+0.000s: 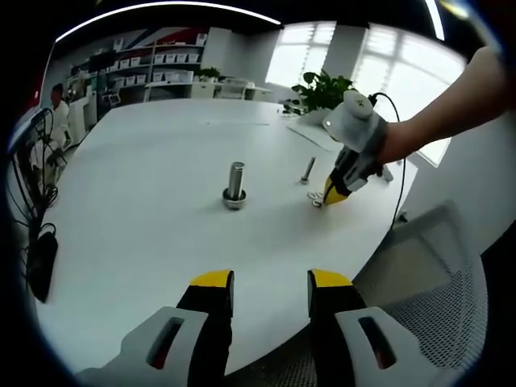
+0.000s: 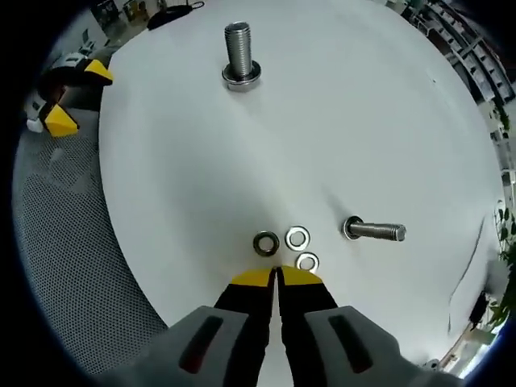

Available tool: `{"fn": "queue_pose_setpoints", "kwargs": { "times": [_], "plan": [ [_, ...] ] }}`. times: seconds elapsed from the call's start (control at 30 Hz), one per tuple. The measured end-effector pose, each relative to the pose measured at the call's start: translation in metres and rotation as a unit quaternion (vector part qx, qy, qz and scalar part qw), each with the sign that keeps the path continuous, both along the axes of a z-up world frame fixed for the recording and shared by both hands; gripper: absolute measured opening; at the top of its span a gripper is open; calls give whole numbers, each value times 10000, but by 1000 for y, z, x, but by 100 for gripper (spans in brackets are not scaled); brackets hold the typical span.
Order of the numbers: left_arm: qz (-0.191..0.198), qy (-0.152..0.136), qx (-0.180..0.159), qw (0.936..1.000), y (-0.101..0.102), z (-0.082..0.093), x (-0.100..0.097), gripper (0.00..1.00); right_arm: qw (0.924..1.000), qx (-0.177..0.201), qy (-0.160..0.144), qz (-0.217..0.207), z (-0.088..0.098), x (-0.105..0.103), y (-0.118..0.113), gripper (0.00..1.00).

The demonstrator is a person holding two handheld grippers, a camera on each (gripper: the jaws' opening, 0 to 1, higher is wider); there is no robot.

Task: Place the washer onto the threaded stud by aligning its center hole with the stud, sliding it down to the base, and recovering from edge contact or off-axis alignment until the washer reaches the visible bottom stop.

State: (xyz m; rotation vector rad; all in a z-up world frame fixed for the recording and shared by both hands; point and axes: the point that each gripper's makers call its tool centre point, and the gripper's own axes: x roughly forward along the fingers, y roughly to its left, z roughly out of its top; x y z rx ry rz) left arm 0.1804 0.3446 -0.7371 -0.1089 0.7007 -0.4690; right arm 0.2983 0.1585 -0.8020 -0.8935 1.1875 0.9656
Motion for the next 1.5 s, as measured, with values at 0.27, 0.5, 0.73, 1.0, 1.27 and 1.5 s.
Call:
{"fn": "queue_pose_setpoints", "kwargs": {
  "times": [0.27,0.5,0.73,1.0,1.27,1.5],
  "plan": [
    [23,8,-6,10000,1,1,0,35,9999,88,-12,48,1,-3,3,9],
    [22,19,8,10000,1,-1,0,35,9992,260,290,-85,2,-10,7,20],
    [10,42,26,10000,1,-1,-1,35,9989,413,224,-67,6,-8,16,25],
    [26,69,54,10000,2,-3,-1,35,9993,324,203,-44,1,-3,24,25],
    [26,60,66,10000,2,-3,-1,35,9994,234,142,199,2,-4,27,23],
    [41,43,57,10000,2,-2,-1,35,9993,174,204,265,2,-4,27,22]
  ]
}}
